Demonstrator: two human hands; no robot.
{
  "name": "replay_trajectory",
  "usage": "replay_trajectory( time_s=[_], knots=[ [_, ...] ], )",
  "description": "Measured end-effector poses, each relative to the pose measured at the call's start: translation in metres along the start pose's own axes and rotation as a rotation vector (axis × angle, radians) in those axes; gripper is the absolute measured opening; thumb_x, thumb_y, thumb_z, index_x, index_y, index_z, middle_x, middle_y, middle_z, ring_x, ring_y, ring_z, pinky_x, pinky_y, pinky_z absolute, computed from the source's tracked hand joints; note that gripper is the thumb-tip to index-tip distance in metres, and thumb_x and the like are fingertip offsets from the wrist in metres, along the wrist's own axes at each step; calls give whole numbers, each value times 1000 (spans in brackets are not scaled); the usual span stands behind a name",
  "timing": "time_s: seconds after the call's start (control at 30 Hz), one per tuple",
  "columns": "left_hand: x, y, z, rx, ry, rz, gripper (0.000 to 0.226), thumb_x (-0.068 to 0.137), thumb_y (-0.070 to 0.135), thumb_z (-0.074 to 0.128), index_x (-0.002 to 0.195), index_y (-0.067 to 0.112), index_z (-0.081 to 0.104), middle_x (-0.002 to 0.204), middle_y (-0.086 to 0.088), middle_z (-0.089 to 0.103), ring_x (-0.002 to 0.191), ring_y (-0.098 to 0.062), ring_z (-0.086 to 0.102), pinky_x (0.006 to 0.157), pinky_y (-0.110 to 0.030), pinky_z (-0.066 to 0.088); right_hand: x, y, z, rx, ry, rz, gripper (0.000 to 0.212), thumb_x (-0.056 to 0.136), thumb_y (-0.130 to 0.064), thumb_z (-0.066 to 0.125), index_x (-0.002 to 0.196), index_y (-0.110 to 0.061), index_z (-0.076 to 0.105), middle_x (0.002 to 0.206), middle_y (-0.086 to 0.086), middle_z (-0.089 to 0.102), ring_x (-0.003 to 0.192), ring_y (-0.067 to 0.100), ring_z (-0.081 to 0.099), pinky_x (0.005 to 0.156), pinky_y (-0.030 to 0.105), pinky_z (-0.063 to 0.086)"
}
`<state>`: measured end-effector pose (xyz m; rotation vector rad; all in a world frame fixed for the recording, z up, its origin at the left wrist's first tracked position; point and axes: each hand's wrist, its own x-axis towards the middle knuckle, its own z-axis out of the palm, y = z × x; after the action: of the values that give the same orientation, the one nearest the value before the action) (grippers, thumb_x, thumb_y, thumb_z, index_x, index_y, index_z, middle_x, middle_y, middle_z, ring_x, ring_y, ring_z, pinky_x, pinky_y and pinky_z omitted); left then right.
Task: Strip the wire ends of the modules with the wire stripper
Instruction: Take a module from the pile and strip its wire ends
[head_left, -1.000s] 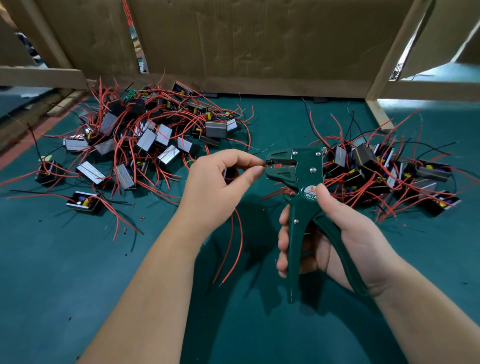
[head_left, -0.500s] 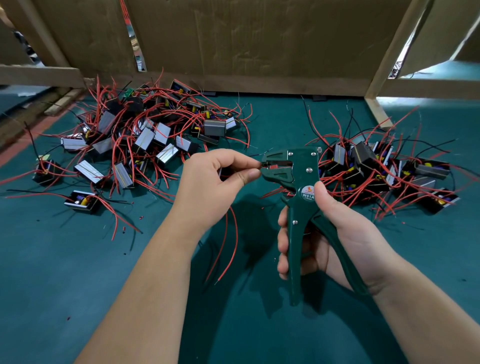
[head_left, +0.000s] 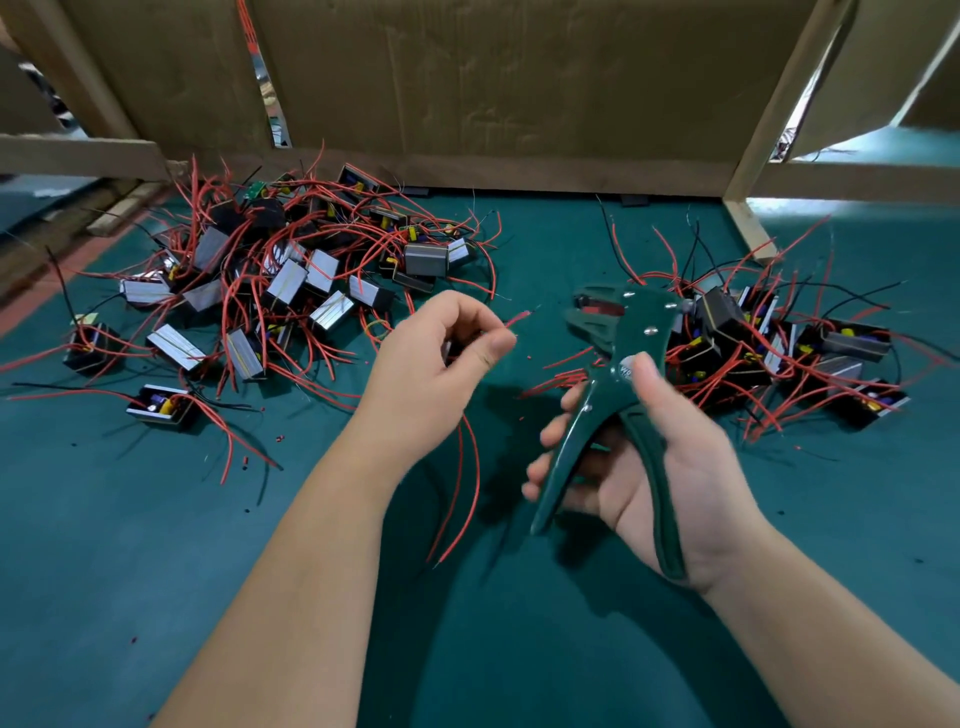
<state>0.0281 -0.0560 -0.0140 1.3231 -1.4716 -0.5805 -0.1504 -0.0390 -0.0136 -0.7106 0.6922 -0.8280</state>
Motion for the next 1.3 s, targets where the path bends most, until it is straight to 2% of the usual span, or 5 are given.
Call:
replay_trajectory(
  time_s=[0.37,0.57,0.77,0.97,1.3],
  knots=[
    [3,2,16,-615,-61,-318,58,76,76,35,93,26,61,76,8,55,64,-14,54,56,-30,43,-6,-4,5,81,-243,161,75,73,-61,60,113,2,63,104,17,63,67,38,63,67,51,54],
    [1,-10,-2,368,255,-27,38,92,49,38,117,29,57,119,8,51,120,-13,40,101,-30,29,-7,-26,-8,-23,18,-352,38,80,-44,56,103,-14,65,83,3,69,69,32,67,71,50,57],
    [2,-29,-14,778,133,-486,40,91,35,50,131,29,50,155,-18,18,144,-31,6,115,-47,1,-8,-36,-19,-72,137,-436,33,81,-41,48,99,-14,53,83,6,57,70,38,67,70,52,57],
    [4,-33,-17,835,121,-481,38,87,42,51,125,37,56,124,-4,53,121,-32,36,107,-52,15,-7,-25,-13,-45,79,-291,53,81,-45,47,124,-14,54,134,19,53,67,35,67,69,52,57],
    [9,-21,-15,185,472,-236,36,93,42,47,71,17,60,60,5,51,57,-11,43,61,-31,37,-5,-17,-14,-50,14,-243,58,78,-45,52,123,-8,53,118,11,62,67,35,67,65,49,57]
  ],
)
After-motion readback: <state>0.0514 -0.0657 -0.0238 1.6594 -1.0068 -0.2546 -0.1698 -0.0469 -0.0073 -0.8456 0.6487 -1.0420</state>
